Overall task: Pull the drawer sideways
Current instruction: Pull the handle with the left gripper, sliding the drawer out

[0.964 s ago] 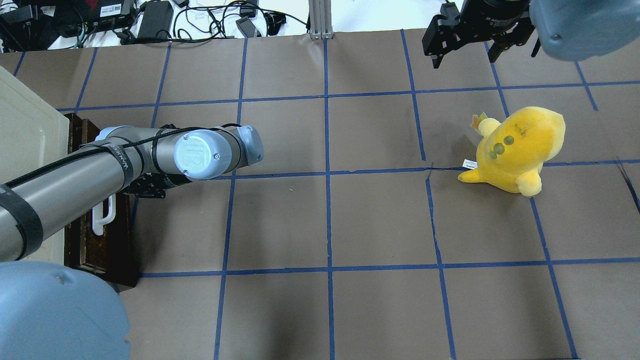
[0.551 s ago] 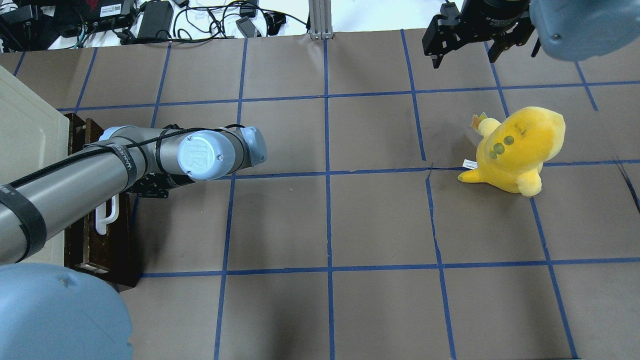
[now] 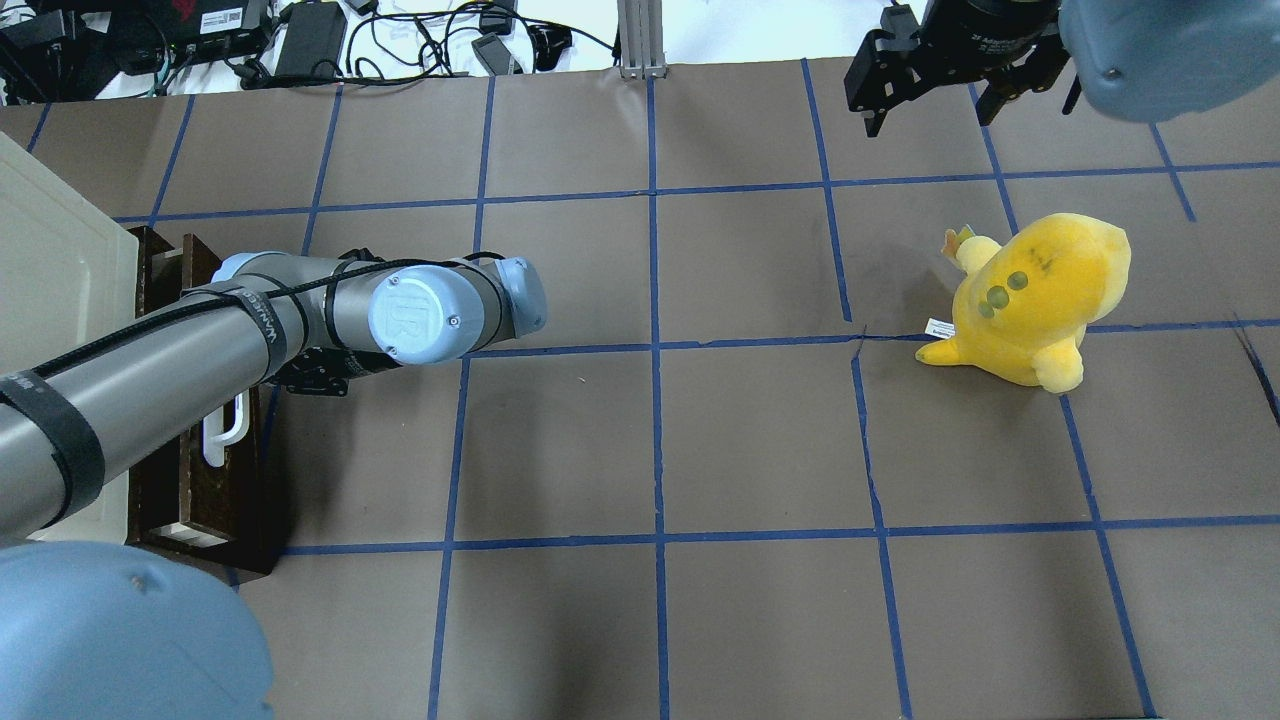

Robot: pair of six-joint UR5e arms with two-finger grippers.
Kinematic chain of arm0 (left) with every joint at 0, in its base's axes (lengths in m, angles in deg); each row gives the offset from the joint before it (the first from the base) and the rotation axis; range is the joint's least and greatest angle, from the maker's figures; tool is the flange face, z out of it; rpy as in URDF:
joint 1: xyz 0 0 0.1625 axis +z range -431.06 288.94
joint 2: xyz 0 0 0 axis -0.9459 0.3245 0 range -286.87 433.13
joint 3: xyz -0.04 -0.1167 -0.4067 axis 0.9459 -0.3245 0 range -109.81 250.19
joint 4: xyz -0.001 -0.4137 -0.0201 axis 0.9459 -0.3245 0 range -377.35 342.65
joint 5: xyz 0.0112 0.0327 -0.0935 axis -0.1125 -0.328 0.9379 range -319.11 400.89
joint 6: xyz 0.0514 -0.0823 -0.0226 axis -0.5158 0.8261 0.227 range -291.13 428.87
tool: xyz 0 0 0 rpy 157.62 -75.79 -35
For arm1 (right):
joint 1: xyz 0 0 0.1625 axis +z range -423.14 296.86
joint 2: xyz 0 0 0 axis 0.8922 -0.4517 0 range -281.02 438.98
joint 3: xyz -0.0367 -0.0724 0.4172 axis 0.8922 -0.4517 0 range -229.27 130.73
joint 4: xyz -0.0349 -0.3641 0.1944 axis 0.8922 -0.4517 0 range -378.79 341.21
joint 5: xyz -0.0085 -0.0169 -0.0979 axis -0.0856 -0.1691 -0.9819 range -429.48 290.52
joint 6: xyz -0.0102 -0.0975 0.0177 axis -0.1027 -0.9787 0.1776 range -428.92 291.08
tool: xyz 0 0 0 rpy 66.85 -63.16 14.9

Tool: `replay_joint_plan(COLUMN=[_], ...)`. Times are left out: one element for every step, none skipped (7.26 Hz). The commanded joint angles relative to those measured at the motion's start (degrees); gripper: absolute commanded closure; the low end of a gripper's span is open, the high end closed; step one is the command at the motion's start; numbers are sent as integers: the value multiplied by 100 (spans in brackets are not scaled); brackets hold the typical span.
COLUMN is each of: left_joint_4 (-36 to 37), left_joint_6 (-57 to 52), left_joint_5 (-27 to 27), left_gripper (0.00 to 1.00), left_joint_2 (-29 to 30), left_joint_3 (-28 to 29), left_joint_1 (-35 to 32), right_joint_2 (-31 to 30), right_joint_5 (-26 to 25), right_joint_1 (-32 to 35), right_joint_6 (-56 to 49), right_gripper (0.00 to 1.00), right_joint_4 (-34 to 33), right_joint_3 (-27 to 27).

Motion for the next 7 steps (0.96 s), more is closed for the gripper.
replay_joint_plan(left_joint_4=[-1, 8, 8, -1, 8, 8, 43], left_joint_6=[0, -9, -9, -9, -9, -9, -9], left_joint_5=[1, 1, 1, 1, 1, 1, 19], left_gripper=[77, 77, 77, 77, 77, 77, 77], left_joint_2=[-3, -3, -3, -3, -3, -3, 6], left_joint_3=[0, 0, 0, 0, 0, 0, 9], left_joint_1=[-69, -104, -104, -122, -157, -166, -166], right_joint_2=[0, 0, 0, 0, 0, 0, 0], right_joint_5=[0, 0, 0, 0, 0, 0, 0], right_joint_1=[0, 0, 0, 0, 0, 0, 0], right_joint_6=[0, 0, 0, 0, 0, 0, 0], right_gripper=[0, 0, 0, 0, 0, 0, 0], right_joint_4=[-3, -3, -3, -3, -3, -3, -3], right_joint_3=[0, 0, 0, 0, 0, 0, 0])
